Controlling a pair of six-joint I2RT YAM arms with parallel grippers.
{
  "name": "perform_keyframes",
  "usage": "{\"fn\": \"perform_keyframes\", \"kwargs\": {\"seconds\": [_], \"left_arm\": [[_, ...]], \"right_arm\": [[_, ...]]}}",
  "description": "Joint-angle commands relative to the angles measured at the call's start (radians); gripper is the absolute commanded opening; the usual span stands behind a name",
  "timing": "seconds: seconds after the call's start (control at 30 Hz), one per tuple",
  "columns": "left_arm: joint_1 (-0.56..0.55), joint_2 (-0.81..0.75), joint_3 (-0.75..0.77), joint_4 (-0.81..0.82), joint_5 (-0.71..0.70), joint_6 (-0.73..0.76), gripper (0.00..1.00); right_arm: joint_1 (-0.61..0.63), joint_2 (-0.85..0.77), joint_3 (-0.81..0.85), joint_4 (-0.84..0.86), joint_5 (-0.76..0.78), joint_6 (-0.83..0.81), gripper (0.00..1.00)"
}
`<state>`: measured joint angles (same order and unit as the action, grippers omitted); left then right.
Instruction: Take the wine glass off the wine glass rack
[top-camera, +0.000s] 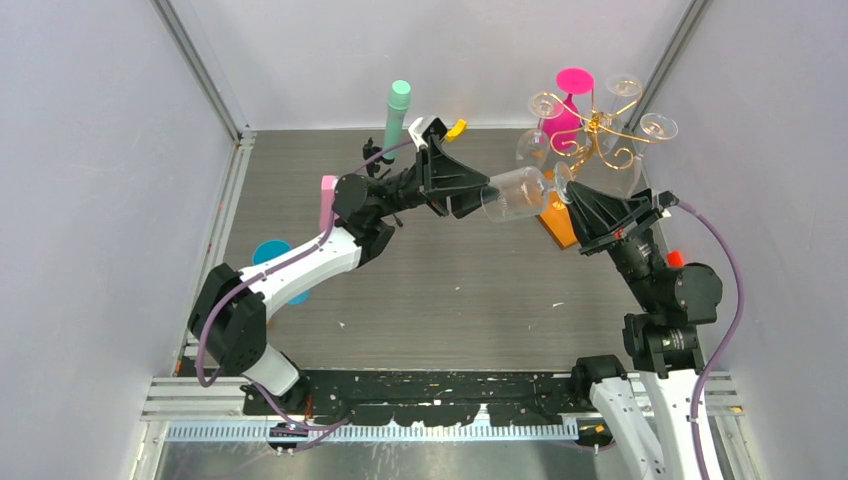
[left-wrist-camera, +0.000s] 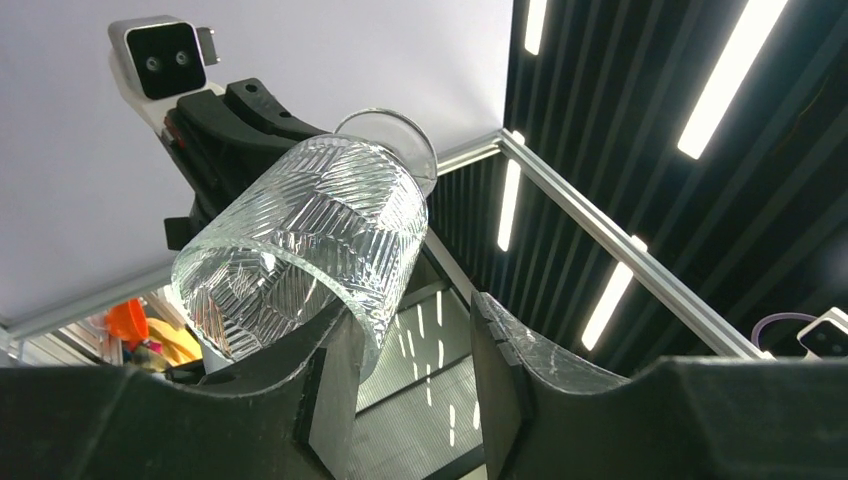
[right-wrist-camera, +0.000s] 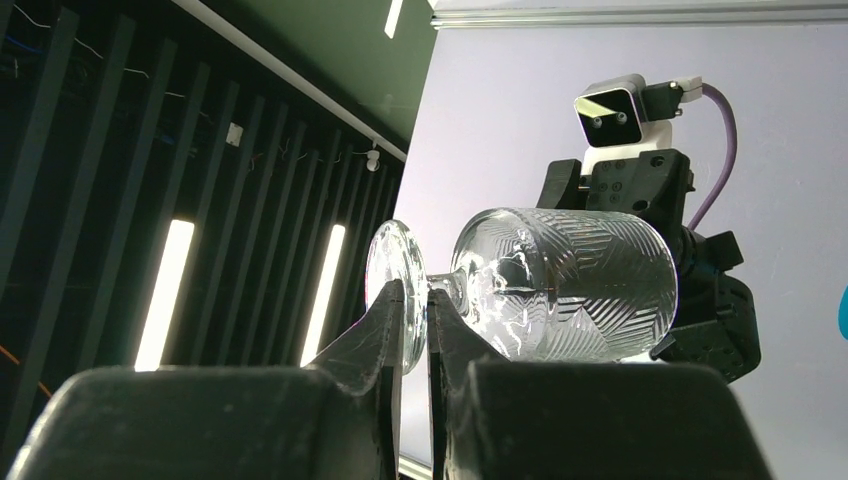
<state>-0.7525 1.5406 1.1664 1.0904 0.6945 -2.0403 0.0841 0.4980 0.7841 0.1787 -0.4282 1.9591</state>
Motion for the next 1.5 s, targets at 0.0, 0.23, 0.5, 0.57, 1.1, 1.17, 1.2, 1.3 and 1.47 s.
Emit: {"fn": "perform_keyframes", "kwargs": {"seconds": [0.0,0.23,0.5,0.57,1.1,1.17,1.2,1.3,1.47], "left_arm": [[-0.002,-0.019,0.095,0.149,0.034,-0.069,0.42],[-0.002,-0.005,0.13,0.098,0.066,-0.069,0.42],[-0.002,-0.02,0.164,-0.043,0.128,0.048,0.2],[-0.002,-0.034,0.163,-0.118,0.134,0.109,0.12],[0.039,-0.361,0.124,-1.299,-0.07,1.172,0.0],[0.041,-0.372,0.178,-1.542,-0.209,1.319,0.0],[0.04,-0.369,0.206,-1.656,-0.281,1.371,0.0],[0.04,-0.324,0.28,-1.961,-0.486,1.483,0.0],[0.04,-0.21,0.344,-2.247,-0.782,1.551,0.0]], "right_arm": [[-0.001,-0.002,-0.007,-0.026,0.051,-0.054,0.0],[0.003,0.017,-0.052,0.007,0.02,-0.052,0.0],[0.024,0.046,-0.099,0.051,-0.012,-0.071,0.0],[0.028,0.064,-0.103,0.073,-0.046,-0.071,0.0],[0.032,0.046,-0.089,-0.192,-0.115,-0.353,0.8],[0.032,0.025,-0.072,-0.334,-0.085,-0.438,0.8],[0.032,0.013,-0.053,-0.387,-0.052,-0.504,0.8],[0.032,-0.007,0.004,-0.65,0.03,-0.644,0.8],[0.032,-0.018,0.062,-0.848,0.165,-0.823,0.78]]}}
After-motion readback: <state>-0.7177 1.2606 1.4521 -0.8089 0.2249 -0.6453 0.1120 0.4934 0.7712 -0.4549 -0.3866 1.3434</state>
